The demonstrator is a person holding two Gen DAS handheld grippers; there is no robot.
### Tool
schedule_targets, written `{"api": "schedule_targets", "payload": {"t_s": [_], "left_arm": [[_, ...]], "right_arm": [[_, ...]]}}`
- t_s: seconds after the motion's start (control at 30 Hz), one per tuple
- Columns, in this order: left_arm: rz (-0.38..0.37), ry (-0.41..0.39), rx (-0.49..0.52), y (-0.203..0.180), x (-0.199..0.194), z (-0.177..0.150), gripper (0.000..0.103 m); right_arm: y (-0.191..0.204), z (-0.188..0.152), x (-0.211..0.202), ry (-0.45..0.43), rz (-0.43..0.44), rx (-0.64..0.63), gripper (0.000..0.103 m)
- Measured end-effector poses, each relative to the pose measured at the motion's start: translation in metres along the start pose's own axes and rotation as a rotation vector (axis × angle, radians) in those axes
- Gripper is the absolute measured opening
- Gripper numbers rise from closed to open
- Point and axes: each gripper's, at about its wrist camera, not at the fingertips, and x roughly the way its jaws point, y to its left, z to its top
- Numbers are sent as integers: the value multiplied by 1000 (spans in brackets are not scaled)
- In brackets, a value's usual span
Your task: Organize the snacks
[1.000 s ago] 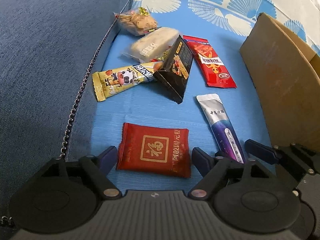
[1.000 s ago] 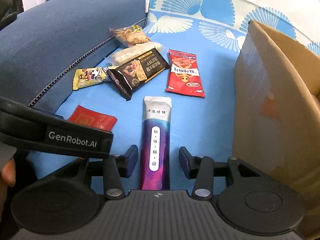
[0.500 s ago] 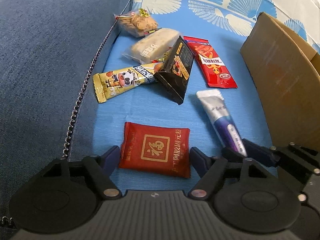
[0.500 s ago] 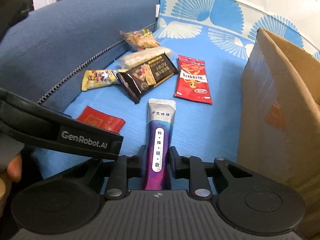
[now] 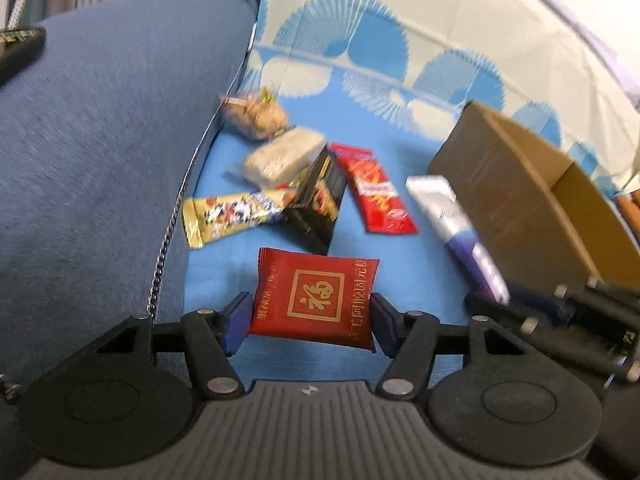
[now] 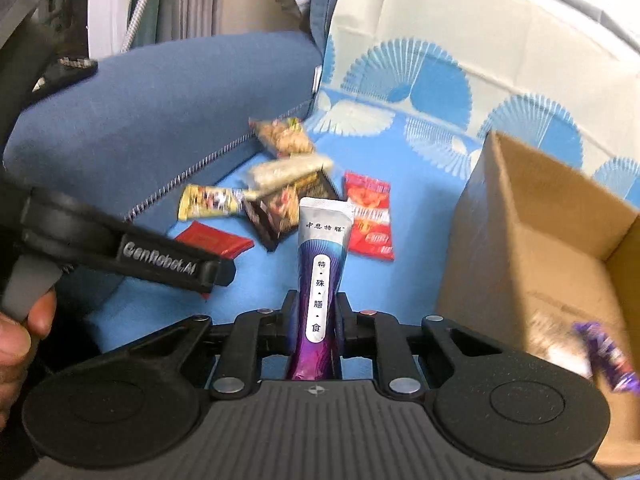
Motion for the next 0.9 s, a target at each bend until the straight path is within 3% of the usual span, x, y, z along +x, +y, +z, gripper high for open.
{"api": "schedule_targets", "payload": {"t_s": [0.27,0.5,0.67,0.73,0.9], "left_arm": [[-82,-107,14,-4,-22,-4,68],[-98,-94,-23,4,-20,-3,68],[-83,-81,-18,4,-17,-2,68],[-74,-74,-15,2,-14,-2,68],[-44,-56,9,-4,-7,-2,68]], "right_arm": [[-39,40,-55,-140,7,-3,18],[-102,48,-92,-275,-45,32,18],[-137,18,-79,-240,-106,184,18],[-140,16,-81,-271,-91,239,18],[-136,9,-72,-258,-87,227,18]]}}
